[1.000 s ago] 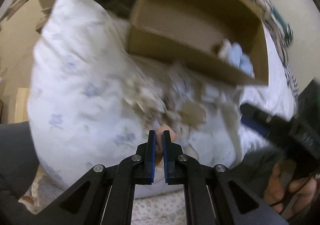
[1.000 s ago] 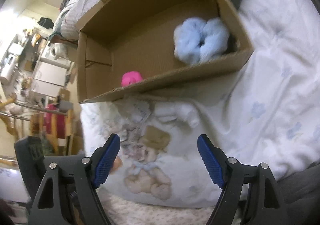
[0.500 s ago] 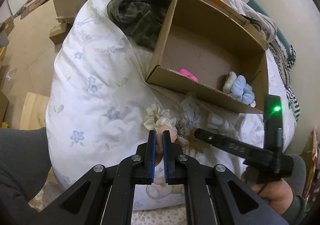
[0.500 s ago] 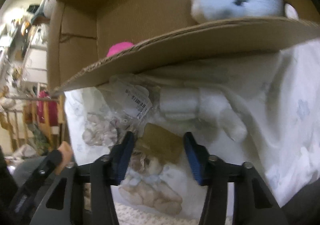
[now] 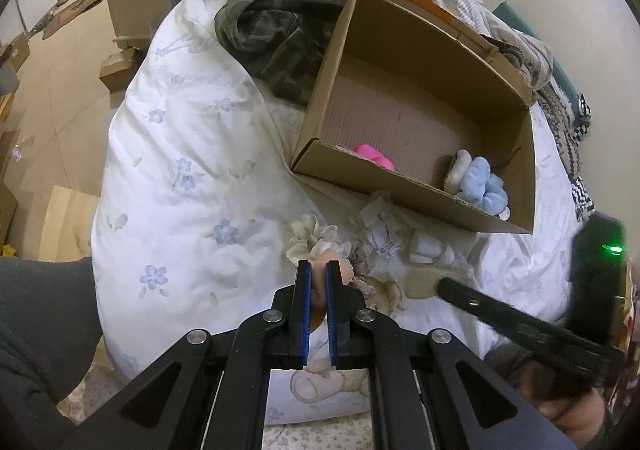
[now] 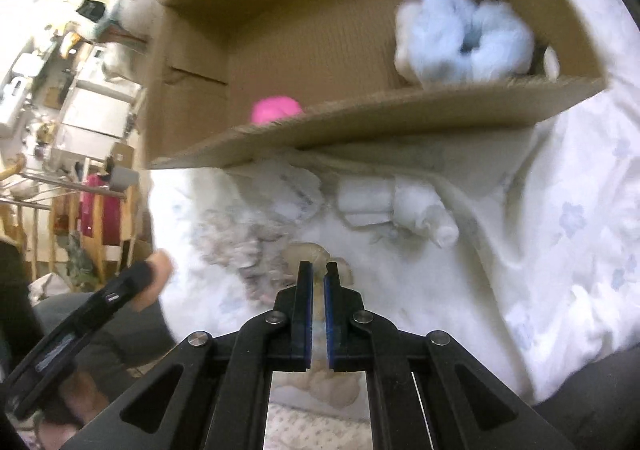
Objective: Organize soft objects
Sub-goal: 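Grasp the tan cylinder with the left tool, then lower the tan cylinder into the box and open the left tool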
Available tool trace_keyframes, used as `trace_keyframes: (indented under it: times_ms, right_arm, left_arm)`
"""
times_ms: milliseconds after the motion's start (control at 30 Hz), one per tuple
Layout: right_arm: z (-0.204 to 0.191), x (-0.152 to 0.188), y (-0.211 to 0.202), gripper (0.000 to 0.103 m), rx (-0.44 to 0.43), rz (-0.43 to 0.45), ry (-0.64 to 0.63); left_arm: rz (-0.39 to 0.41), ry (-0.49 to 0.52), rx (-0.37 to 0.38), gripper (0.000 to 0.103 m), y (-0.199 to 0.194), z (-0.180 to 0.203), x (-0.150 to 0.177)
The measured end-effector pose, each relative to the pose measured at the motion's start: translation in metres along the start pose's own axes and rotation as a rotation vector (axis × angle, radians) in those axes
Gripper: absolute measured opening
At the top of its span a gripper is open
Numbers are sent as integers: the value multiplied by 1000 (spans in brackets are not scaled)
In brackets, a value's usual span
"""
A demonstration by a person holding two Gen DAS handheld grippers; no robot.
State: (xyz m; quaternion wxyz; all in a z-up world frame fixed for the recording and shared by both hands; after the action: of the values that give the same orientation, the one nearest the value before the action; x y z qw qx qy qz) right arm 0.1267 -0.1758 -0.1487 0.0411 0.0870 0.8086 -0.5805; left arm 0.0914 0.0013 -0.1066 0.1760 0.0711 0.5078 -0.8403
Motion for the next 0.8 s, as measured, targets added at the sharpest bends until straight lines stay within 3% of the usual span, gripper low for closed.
trace_keyframes:
  times_ms: [333,533,800]
  right_arm:
    - [3,-3,-36,7,-80,61,10]
    - [1,-3,-60,7,-128,100,-2]
    - [2,-31,-105,7,-197,243,-23]
  left_arm:
    - [32,41,-7,6,-10,10,-3]
    - [97,97,10,6,-29,27,-18]
    - [138,211,110,7,-53,62,-59]
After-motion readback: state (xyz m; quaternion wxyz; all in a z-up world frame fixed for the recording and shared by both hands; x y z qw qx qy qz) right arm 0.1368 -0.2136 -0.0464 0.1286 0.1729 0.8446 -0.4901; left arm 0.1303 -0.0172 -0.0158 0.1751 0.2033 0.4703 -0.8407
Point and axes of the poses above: each gripper's, at about its wrist camera, not at the fingertips, and y roughly the way its jaws point, z to its right, x to its underside, the point moved 6 cm from there along y, roughly the way its jaws point, and after that the axes turned 11 degrees about x, right-handed, at the moved point
